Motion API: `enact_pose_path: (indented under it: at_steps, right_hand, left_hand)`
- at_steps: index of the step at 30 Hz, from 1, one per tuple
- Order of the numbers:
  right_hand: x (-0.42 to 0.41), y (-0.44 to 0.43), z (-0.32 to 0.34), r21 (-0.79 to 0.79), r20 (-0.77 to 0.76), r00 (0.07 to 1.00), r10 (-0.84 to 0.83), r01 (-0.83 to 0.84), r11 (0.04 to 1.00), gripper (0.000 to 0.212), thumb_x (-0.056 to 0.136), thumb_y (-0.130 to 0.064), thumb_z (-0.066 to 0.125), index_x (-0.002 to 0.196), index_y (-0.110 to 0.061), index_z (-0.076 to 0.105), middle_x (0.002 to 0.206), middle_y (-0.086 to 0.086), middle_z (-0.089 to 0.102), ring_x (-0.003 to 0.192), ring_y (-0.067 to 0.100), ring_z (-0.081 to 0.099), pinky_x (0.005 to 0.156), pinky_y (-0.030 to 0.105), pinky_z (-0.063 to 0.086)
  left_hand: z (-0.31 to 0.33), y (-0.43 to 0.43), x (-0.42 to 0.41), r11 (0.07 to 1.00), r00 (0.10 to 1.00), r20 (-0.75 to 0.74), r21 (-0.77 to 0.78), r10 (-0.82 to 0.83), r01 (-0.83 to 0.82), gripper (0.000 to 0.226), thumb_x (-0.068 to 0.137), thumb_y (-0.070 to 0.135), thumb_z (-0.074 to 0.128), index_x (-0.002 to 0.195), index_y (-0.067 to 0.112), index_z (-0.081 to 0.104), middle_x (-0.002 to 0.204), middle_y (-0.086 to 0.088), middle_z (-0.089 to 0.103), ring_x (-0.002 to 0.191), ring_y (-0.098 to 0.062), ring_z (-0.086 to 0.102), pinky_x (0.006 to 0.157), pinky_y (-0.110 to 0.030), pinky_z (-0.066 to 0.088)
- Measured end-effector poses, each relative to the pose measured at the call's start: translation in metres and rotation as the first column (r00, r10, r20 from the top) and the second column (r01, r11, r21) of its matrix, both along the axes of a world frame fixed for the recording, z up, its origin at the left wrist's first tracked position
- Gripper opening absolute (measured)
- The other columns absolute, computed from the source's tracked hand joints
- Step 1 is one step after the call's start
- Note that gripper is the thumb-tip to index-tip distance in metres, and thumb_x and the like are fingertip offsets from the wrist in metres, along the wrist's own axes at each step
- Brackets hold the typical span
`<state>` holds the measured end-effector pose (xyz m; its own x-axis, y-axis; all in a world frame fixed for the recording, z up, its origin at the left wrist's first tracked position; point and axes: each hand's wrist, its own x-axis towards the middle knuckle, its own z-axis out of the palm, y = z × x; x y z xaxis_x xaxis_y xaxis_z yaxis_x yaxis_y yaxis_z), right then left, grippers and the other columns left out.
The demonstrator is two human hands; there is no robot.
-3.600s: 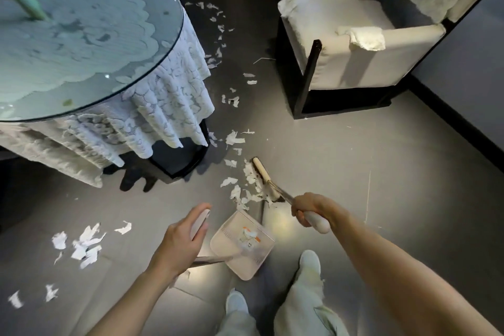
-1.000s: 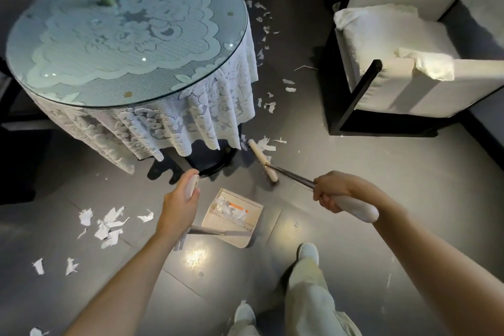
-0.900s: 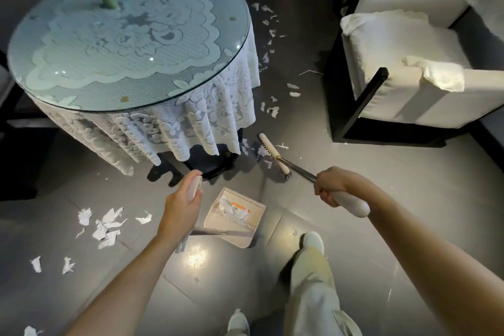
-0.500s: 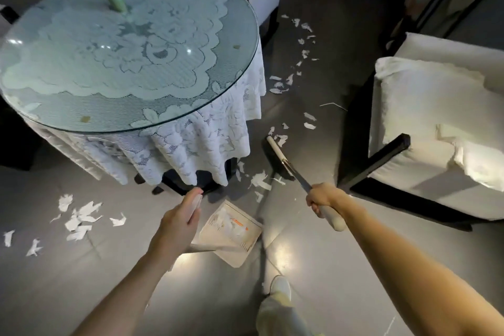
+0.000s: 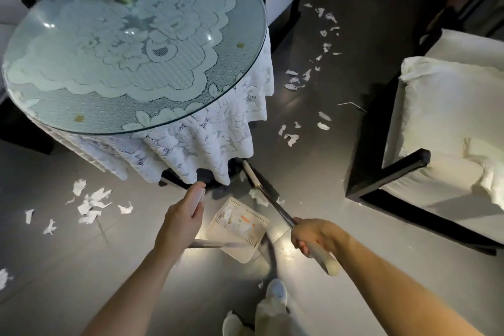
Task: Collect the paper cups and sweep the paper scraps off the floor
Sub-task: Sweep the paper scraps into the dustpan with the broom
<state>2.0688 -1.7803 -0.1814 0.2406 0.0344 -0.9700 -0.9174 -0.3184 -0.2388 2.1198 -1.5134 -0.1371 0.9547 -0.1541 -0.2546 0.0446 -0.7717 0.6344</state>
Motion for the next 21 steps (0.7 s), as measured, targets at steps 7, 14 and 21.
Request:
enact_pose_path:
  at_steps: [7,14,21]
  right_hand:
    - [-0.054,-0.001,0.034,0.166,-0.15,0.956,-0.253,0.277,0.947,0.038,0.093,-0.001,0.043,0.056,-0.008,0.051,0.041,0.002,0.044,0.029,0.007,0.04,0.033,0.012,0.034]
    - [-0.071,-0.019,0.068,0.235,-0.241,0.832,-0.5,0.55,0.801,0.027,0.098,-0.006,0.037,0.073,-0.009,0.047,0.041,0.004,0.045,0.027,0.009,0.044,0.028,0.017,0.038]
    - [-0.037,-0.001,0.081,-0.129,0.094,0.985,-0.143,0.154,0.98,0.021,0.093,-0.009,0.05,0.081,0.002,0.064,0.05,0.007,0.053,0.04,0.012,0.05,0.046,0.019,0.048]
  left_hand:
    - [0.005,-0.011,-0.018,1.0,1.0,-0.005,-0.006,-0.006,0.006,0.038,0.097,0.018,0.047,0.133,0.028,0.044,0.099,-0.015,0.062,0.098,-0.04,0.059,0.077,-0.04,0.049]
    - [0.007,0.001,-0.035,1.0,1.0,-0.002,-0.015,-0.008,0.008,0.037,0.097,0.018,0.045,0.133,0.028,0.043,0.099,-0.019,0.061,0.094,-0.04,0.058,0.078,-0.041,0.05]
    - [0.017,0.031,-0.055,1.0,1.0,-0.022,-0.009,-0.003,0.003,0.035,0.098,0.021,0.043,0.132,0.031,0.044,0.102,-0.016,0.062,0.095,-0.039,0.057,0.078,-0.041,0.047]
